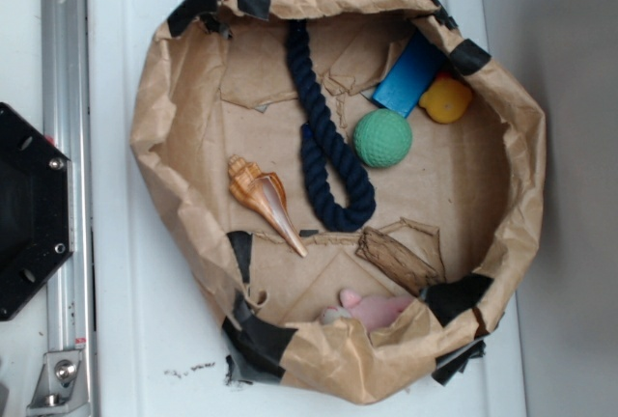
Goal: Grab the shell.
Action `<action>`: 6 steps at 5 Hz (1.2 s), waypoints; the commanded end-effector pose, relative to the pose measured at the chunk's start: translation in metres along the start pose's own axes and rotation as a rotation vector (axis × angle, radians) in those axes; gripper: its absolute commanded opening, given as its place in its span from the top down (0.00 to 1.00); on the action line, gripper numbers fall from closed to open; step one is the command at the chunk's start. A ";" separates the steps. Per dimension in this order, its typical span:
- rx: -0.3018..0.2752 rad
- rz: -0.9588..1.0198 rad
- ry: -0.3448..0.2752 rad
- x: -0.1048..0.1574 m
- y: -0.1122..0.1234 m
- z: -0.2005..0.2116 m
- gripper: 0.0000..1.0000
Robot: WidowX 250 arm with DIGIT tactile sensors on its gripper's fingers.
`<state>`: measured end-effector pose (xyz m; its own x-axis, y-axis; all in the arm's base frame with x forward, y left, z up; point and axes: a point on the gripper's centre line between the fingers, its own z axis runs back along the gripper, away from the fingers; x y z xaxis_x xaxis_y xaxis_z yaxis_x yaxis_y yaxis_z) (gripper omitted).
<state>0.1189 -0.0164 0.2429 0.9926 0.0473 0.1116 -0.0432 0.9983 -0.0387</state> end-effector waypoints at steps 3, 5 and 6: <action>0.026 -0.071 -0.041 0.097 0.022 -0.047 0.00; -0.112 -0.202 0.124 0.114 0.015 -0.130 0.00; -0.080 -0.262 0.208 0.073 0.015 -0.149 0.00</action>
<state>0.2068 0.0032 0.0913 0.9694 -0.2055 -0.1343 0.1886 0.9737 -0.1280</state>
